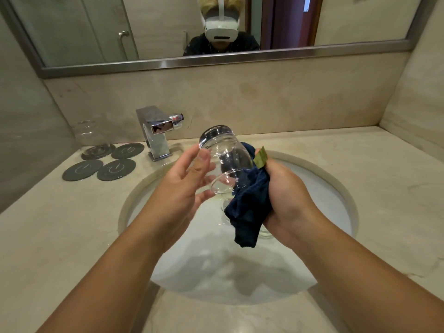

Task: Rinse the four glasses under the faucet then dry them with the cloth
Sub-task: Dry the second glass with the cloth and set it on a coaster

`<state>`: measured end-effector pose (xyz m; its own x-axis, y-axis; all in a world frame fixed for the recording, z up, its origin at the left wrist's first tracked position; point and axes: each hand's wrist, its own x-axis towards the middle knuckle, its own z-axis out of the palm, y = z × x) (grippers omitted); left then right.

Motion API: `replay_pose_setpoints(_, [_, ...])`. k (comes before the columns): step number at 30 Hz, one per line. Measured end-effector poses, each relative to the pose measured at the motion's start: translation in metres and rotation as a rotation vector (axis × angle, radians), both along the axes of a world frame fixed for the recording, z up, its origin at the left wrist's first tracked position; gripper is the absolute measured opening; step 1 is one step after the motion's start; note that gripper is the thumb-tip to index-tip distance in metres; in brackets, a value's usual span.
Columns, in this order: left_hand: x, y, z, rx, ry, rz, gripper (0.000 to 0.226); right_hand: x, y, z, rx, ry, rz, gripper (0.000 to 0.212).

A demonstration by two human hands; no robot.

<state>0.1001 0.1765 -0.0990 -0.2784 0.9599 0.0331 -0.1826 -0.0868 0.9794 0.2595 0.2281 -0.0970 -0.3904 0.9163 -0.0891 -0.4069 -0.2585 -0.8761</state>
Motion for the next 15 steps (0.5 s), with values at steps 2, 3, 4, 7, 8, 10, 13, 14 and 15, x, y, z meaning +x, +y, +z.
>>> replay_pose_setpoints(2, [0.000,0.000,0.000,-0.014,0.068,0.025,0.086,0.001,0.001,0.000,0.061,-0.057,-0.040,0.031])
replay_pose_setpoints(3, [-0.001,0.000,-0.001,-0.014,0.068,0.021,0.074,0.002,0.001,0.000,0.120,-0.120,-0.074,0.032])
replay_pose_setpoints(4, [0.000,0.000,-0.001,-0.020,0.047,0.016,0.058,0.003,0.003,-0.001,0.195,-0.196,-0.108,0.033])
replay_pose_setpoints(7, [0.005,0.001,0.000,-0.046,-0.032,0.018,0.040,0.003,0.004,-0.007,0.441,-0.387,-0.168,0.030])
replay_pose_setpoints(8, [0.006,0.001,-0.001,-0.043,-0.038,0.025,0.043,0.001,0.004,-0.009,0.497,-0.415,-0.169,0.030])
replay_pose_setpoints(10, [0.007,-0.001,0.000,-0.033,-0.038,0.037,0.060,0.000,0.004,-0.010,0.540,-0.427,-0.168,0.031])
replay_pose_setpoints(13, [0.004,-0.002,0.002,-0.025,-0.087,0.039,0.076,0.000,0.003,-0.007,0.469,-0.376,-0.142,0.033])
replay_pose_setpoints(14, [0.004,-0.002,0.002,-0.015,-0.111,0.021,0.079,0.000,0.003,-0.007,0.401,-0.323,-0.127,0.034])
replay_pose_setpoints(15, [0.004,-0.001,0.003,-0.002,-0.129,0.004,0.082,0.000,0.003,-0.006,0.327,-0.267,-0.108,0.036])
